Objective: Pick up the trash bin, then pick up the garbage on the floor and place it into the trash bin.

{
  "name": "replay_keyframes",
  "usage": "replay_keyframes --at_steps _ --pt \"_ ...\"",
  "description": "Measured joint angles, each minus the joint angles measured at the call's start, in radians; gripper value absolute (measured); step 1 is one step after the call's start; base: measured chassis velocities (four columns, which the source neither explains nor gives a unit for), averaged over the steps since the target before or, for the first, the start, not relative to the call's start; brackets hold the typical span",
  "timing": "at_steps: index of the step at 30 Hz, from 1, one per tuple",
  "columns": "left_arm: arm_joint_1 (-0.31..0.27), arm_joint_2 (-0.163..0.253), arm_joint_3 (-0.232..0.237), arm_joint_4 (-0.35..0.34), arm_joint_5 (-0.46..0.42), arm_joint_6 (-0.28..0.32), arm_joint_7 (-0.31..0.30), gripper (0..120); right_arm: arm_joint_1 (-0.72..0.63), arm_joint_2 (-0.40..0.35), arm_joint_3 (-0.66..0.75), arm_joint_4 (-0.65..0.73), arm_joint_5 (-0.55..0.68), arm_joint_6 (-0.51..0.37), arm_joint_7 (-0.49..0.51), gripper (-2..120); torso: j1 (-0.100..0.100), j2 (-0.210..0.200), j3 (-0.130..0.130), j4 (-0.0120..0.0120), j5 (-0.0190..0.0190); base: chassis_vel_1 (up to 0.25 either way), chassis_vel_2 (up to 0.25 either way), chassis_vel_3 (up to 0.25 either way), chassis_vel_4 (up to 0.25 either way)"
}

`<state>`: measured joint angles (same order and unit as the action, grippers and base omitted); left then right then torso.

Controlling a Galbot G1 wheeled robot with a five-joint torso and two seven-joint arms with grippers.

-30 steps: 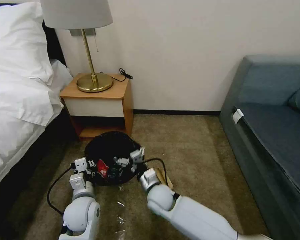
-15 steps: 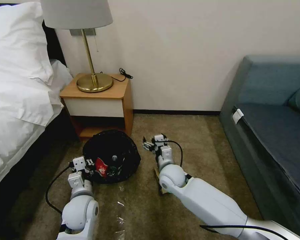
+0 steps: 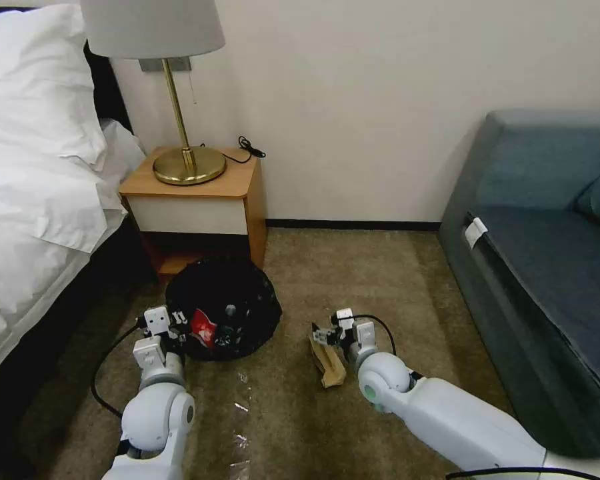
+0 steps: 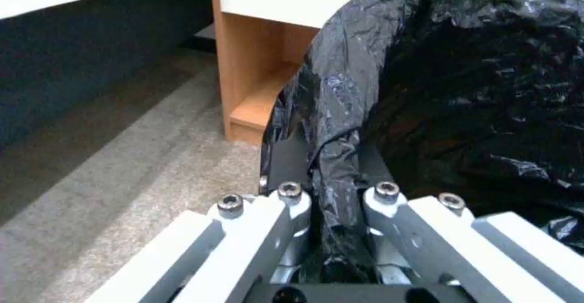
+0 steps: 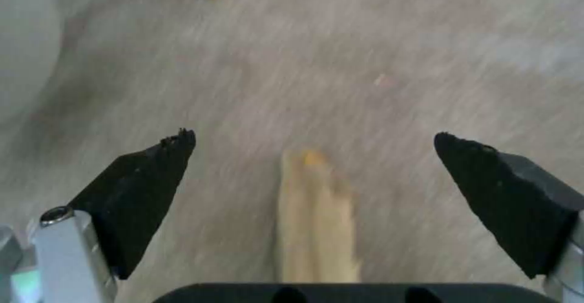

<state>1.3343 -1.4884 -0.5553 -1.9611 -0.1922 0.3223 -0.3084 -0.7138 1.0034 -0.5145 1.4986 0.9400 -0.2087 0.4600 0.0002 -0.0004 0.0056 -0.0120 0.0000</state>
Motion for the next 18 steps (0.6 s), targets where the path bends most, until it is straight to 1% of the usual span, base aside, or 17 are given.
replay_keyframes --at_steps 1,4,6,9,10,11,15,17,18 --pt "-0.007 -0.003 0.003 0.004 0.0 0.0 0.0 4 -0.008 -0.001 -0.015 -0.01 0.008 -0.01 -0.02 100 0.0 0.0 0.0 -0.0001 -0.0002 0.0 0.0 0.0 0.0" --pt "-0.01 -0.005 0.005 0.007 0.0 0.0 0.0 4 -0.014 0.002 -0.021 -0.015 0.022 -0.025 -0.023 100 0.0 0.0 0.0 -0.0002 -0.0001 0.0 0.0 0.0 0.0" --pt "-0.011 -0.007 0.007 0.012 -0.001 0.0 0.0 4 -0.021 0.024 -0.019 -0.023 0.056 -0.079 0.006 100 0.0 0.0 0.0 -0.0001 -0.0002 0.0 0.0 0.0 0.0" --pt "-0.011 -0.008 0.007 0.013 -0.001 0.001 0.0 4 -0.021 0.03 -0.017 -0.025 0.066 -0.098 0.015 100 0.0 0.0 0.0 -0.0001 -0.0001 0.0 0.0 0.0 0.0" --pt "-0.011 -0.008 0.007 0.015 -0.001 0.0 0.0 4 -0.021 0.041 -0.013 -0.03 0.083 -0.134 0.026 100 0.0 0.0 0.0 0.0001 -0.0003 0.0 0.0 0.0 0.0" --pt "-0.011 -0.008 0.007 0.017 -0.001 -0.001 0.0 4 -0.019 0.05 -0.015 -0.039 0.086 -0.152 0.027 100 0.0 0.0 0.0 0.0 -0.0003 0.0 0.0 0.0 0.0" --pt "-0.011 -0.008 0.007 0.018 0.0 -0.002 0.001 4 -0.017 0.064 -0.015 -0.064 0.078 -0.157 0.019 100 0.0 0.0 0.0 0.0 -0.0003 0.0 0.0 0.0 0.0" --pt "-0.004 -0.009 0.007 0.019 0.001 -0.006 0.001 4 -0.017 0.076 -0.013 -0.108 0.051 -0.152 -0.009 100 0.0 0.0 0.0 0.0 -0.0003 0.0 0.0 0.0 0.0" --pt "-0.004 -0.009 0.007 0.019 0.001 -0.006 0.001 4 -0.017 0.076 -0.013 -0.108 0.051 -0.152 -0.009 100 0.0 0.0 0.0 0.0 -0.0003 0.0 0.0 0.0 0.0"
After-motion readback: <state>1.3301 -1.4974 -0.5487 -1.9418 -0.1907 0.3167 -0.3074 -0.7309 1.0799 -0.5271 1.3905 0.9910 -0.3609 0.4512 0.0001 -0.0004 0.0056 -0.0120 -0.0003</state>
